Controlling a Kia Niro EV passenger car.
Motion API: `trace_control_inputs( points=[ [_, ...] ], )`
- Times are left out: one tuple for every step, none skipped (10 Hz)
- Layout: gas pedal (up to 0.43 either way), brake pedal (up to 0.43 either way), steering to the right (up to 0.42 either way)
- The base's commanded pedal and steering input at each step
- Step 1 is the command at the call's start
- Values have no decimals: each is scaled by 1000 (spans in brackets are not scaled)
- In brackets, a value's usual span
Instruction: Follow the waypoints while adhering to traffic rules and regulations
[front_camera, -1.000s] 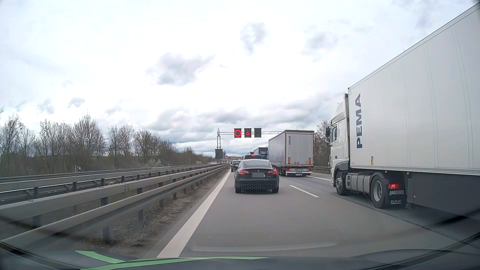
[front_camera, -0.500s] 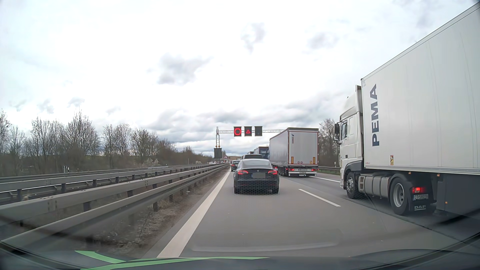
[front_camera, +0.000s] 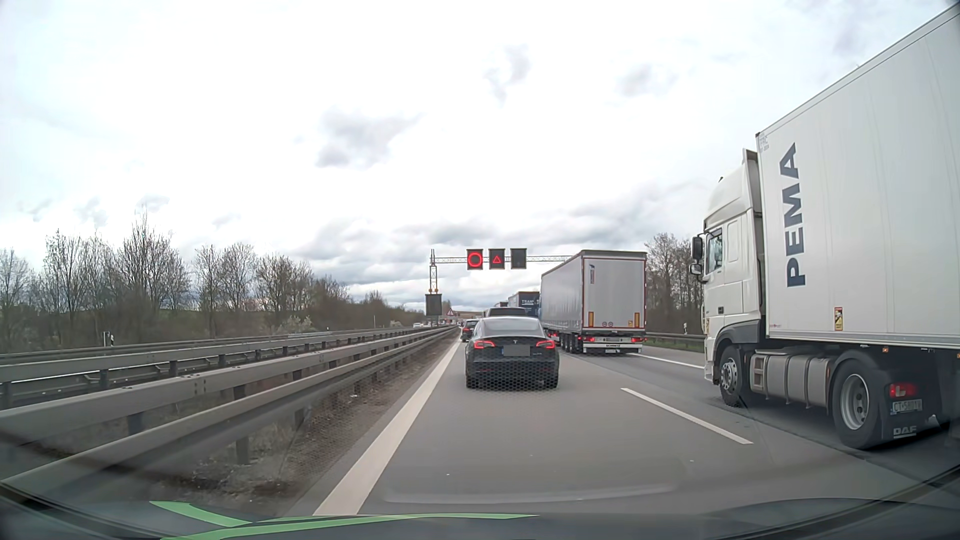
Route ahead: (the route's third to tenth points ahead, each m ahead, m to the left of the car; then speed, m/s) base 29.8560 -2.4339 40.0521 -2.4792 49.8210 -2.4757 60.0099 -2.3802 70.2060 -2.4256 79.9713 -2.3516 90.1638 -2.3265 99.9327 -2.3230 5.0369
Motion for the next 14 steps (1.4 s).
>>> trace_control_inputs(
  points=[
    [0, 0, -1],
    [0, 0, -1],
    [0, 0, -1],
    [0, 0, -1],
    [0, 0, -1],
    [0, 0, -1],
    [0, 0, 0],
    [0, 0, 0],
    [0, 0, 0],
    [0, 0, 0],
    [0, 0, 0],
    [0, 0, 0],
    [0, 0, 0],
    [0, 0, 0]
  ],
)
